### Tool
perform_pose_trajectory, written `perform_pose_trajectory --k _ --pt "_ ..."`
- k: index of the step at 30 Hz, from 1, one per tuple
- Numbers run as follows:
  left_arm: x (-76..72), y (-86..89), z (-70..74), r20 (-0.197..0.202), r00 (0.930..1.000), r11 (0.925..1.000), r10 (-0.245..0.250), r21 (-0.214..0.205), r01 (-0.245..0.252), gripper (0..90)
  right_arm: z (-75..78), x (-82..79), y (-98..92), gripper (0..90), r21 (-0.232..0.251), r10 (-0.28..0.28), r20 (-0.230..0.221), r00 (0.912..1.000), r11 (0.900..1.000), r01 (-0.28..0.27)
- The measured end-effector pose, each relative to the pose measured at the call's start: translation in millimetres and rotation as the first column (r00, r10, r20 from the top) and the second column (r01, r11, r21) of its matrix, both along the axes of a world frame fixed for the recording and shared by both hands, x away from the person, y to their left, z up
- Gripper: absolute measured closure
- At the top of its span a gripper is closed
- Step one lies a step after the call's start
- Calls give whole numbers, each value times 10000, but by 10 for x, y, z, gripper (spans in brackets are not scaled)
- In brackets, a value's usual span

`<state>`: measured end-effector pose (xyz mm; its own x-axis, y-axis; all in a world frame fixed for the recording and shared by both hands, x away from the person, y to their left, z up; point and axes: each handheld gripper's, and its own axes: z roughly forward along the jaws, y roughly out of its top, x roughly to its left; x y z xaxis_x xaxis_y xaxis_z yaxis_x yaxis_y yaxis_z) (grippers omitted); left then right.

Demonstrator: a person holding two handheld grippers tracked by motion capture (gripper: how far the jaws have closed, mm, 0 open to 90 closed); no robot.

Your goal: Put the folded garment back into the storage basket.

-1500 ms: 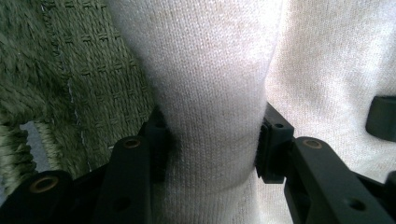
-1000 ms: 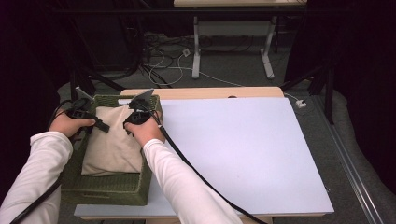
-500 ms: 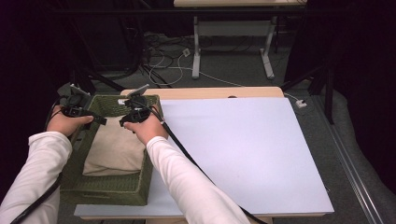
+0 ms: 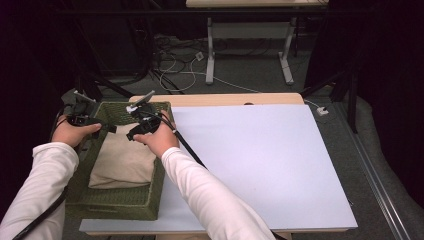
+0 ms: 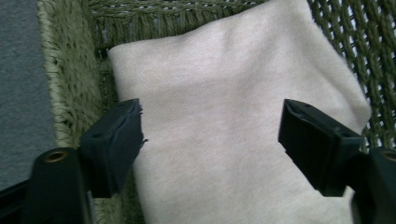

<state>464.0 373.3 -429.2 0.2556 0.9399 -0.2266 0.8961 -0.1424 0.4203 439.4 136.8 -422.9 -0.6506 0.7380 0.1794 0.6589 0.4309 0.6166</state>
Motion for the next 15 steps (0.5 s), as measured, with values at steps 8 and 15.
perform_pose_trajectory --k 8,15 --pt "-25 -21 29 360 9987 9967 371 -728 -344 144 21 45 -102 144 -530 -290 93 9995 9982 294" --pt "-71 -57 80 450 9987 9969 251 -757 -216 127 102 88 -231 129 -509 -308 415 9987 9982 329"
